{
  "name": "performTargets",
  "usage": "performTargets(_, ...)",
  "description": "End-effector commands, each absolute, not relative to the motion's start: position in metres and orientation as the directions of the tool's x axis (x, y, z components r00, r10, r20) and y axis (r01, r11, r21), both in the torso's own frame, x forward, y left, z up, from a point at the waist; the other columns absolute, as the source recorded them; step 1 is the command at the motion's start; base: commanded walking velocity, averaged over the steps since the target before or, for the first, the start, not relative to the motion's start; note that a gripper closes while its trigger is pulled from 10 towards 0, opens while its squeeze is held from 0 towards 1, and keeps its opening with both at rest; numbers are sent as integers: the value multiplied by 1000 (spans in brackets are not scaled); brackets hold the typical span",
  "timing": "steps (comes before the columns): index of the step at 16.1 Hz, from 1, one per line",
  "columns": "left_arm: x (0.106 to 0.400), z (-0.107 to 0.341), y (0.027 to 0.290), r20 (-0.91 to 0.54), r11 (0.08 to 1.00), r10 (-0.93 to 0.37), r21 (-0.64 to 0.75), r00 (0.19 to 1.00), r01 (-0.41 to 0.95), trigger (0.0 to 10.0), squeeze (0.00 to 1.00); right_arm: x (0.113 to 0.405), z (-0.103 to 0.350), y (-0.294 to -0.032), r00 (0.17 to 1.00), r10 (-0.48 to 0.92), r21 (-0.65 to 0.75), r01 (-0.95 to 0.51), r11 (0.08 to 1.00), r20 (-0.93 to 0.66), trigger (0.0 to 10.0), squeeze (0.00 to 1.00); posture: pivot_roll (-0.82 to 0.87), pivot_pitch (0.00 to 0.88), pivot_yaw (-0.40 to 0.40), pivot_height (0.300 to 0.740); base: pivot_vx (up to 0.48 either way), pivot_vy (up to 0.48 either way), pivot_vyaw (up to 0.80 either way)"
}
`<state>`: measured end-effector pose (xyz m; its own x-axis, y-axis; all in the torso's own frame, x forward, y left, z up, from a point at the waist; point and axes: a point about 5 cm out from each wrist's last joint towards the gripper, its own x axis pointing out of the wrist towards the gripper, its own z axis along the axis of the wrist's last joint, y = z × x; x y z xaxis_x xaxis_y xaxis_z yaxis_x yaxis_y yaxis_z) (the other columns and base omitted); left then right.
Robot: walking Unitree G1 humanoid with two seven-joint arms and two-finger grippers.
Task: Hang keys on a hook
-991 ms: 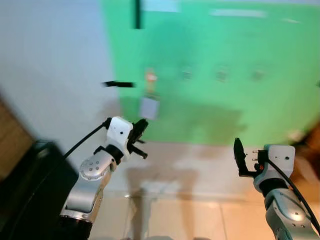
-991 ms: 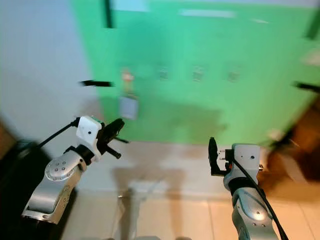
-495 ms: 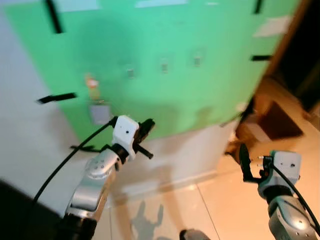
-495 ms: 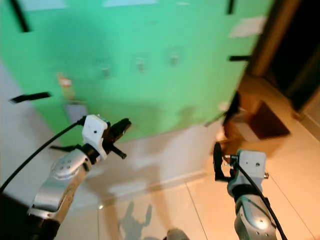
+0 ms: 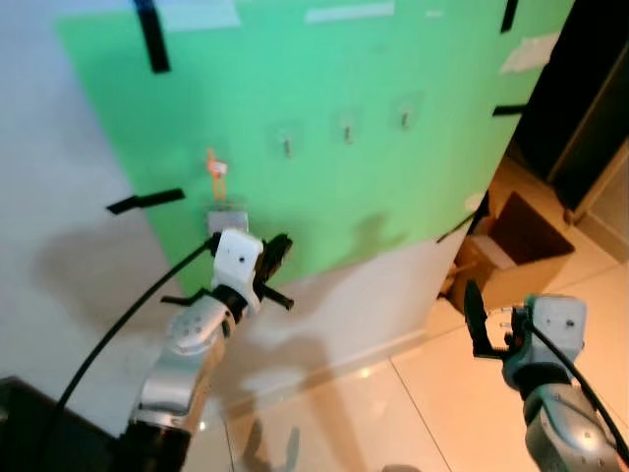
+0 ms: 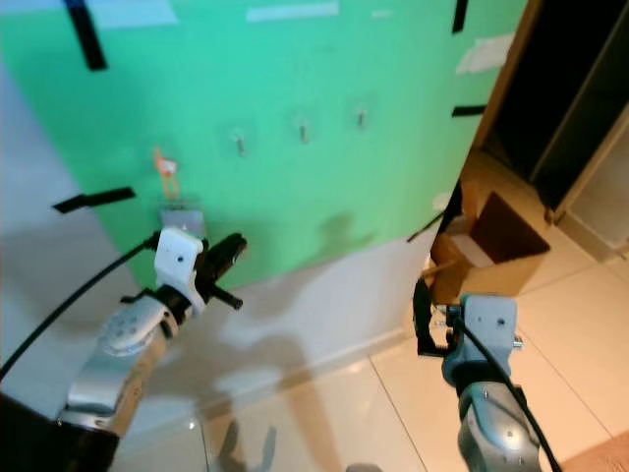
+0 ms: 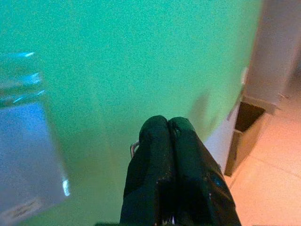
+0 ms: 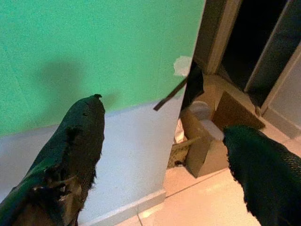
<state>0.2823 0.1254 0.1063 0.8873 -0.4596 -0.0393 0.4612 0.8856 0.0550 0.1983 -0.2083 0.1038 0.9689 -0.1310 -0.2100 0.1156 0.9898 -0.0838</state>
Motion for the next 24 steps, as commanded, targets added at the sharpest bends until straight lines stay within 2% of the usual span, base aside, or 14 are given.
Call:
performTargets(1,284,112,125,-11,899,-435,59,900,435,10000,0,205,110,-213,974,-132,-90,117,989,-185,10000,0,-212,0,50,740,0,-480,0)
performTargets(6,287,114,127,12,921,-385,66,923,384,10000,0,223,112,-212,982,-91,-107,73,992,-165,10000,0,-176,0,25,740,0,-467,0)
performTargets(8,292,117,136,4,939,-341,50,940,340,10000,0,230,110,-204,984,-56,-104,39,994,-167,10000,0,-158,0,13,740,0,0,0)
performTargets(9,300,131,142,55,936,-350,54,935,347,10000,0,234,108,-194,985,-9,-104,-9,995,-174,10000,0,-134,0,-14,740,0,0,0)
performTargets(11,311,149,140,92,898,-439,36,894,438,10000,0,237,108,-185,984,22,-79,-36,996,-175,10000,0,-114,0,-25,740,0,0,0)
performTargets(12,320,163,139,116,868,-494,14,862,496,10000,0,237,108,-182,984,40,-82,-55,995,-175,10000,0,-125,0,-10,740,0,0,0)
performTargets(14,325,172,141,126,850,-523,-2,843,527,10000,0,235,109,-181,984,50,-87,-65,994,-172,10000,0,-152,0,26,740,0,0,0)
performTargets(16,345,198,143,127,742,-658,-57,742,668,10000,0,234,118,-176,988,80,-116,-96,989,-135,10000,0,-174,0,78,740,0,0,0)
performTargets(19,357,216,153,94,627,-772,-53,629,777,10000,0,236,130,-167,993,84,-97,-92,991,-86,10000,0,-187,0,122,740,0,0,0)
performTargets(24,369,222,177,21,619,-785,-13,619,785,10000,0,226,132,-165,993,77,-110,-86,990,-87,10000,0,-206,0,148,740,0,0,0)
